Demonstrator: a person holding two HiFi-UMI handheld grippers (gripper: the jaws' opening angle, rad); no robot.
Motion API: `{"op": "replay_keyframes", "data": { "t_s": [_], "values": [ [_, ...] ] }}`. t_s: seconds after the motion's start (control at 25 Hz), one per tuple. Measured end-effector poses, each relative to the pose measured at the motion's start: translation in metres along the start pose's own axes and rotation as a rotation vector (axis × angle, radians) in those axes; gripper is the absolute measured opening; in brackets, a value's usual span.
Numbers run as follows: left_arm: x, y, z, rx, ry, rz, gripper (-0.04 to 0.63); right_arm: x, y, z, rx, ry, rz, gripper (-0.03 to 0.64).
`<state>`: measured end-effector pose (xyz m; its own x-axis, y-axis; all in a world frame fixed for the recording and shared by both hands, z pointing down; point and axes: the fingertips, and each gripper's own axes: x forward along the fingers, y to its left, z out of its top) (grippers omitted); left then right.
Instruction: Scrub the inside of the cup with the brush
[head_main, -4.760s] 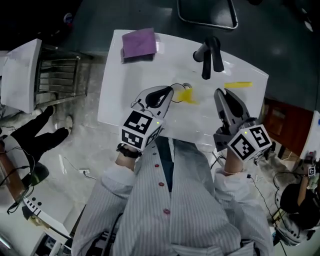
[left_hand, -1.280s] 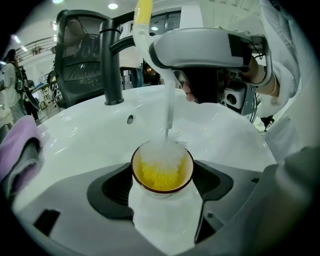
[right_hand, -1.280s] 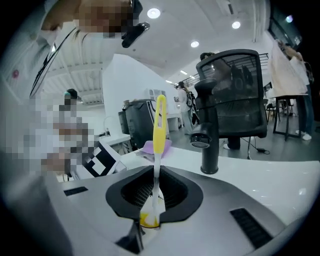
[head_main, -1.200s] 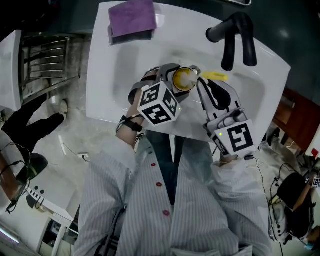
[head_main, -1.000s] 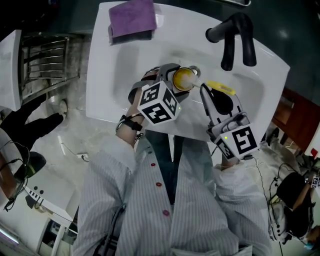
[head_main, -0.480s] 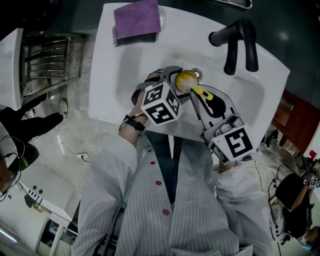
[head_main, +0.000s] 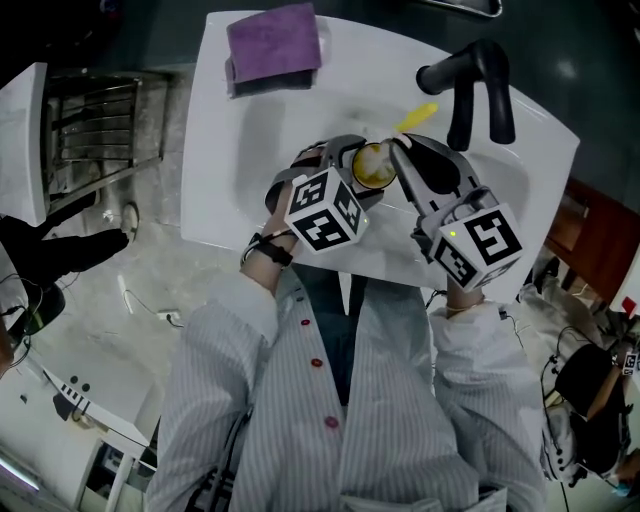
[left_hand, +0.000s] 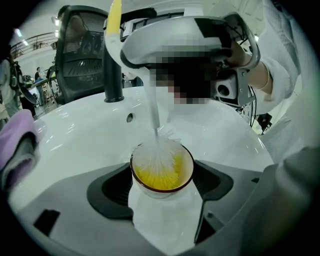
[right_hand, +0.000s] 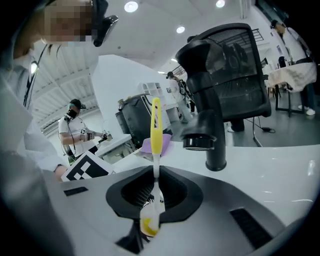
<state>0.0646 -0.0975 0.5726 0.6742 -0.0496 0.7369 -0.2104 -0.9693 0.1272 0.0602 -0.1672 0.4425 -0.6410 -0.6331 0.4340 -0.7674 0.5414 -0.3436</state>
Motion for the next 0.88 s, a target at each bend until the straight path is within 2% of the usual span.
{"op": "replay_keyframes", "data": {
  "t_s": [0.52, 0.76, 0.88],
  "values": [
    [0.001, -0.001, 0.0, -0.004, 0.011, 0.013, 0.385, -0.045, 0.003, -0.023, 0.01, 0.043, -0.036, 0.058],
    [0.001, -0.001, 0.001, -0.011, 0.015, 0.022, 0.385, -0.045, 0.036, -0.026, -0.196, 0.078, -0.027, 0.058],
    [0.002, -0.002, 0.0, -0.012, 0.013, 0.017, 0.385, -0.037, 0.052, -0.028, -0.266, 0.124, -0.008, 0.058]
  ]
}}
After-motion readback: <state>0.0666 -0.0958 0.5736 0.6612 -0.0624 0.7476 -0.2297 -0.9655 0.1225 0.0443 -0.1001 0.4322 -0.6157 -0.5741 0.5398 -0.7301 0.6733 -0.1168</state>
